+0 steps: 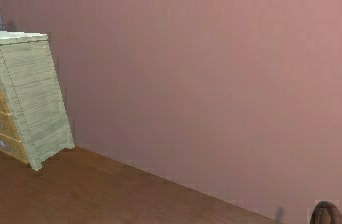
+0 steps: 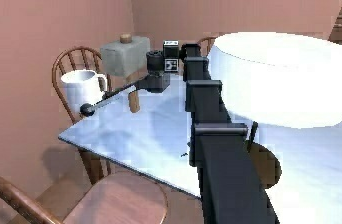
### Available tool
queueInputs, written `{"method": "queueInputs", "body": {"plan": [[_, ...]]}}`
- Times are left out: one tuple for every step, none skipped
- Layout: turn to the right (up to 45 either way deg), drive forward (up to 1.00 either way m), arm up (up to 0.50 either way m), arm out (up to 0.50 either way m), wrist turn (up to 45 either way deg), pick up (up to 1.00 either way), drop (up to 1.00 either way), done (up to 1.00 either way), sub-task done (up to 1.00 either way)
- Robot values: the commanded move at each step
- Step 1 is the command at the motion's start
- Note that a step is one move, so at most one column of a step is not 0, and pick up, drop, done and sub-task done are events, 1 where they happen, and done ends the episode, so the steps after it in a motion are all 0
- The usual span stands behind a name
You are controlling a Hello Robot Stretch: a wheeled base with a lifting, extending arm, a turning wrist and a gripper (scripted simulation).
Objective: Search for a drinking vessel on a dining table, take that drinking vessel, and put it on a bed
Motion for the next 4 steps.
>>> {"method": "queueInputs", "body": {"plan": [[0.0, 0.00, 0.00, 0.00, -45.0, 0.00, 0.00, 0.00, 0.00], [0.0, 0.00, 0.00, 0.00, -15.0, 0.00, 0.00, 0.00, 0.00], [0.0, 0.00, 0.00, -0.36, 0.0, 0.00, 0.00, 0.00, 0.00], [-45.0, 0.00, 0.00, 0.00, 0.0, 0.00, 0.00, 0.00, 0.00]]}}
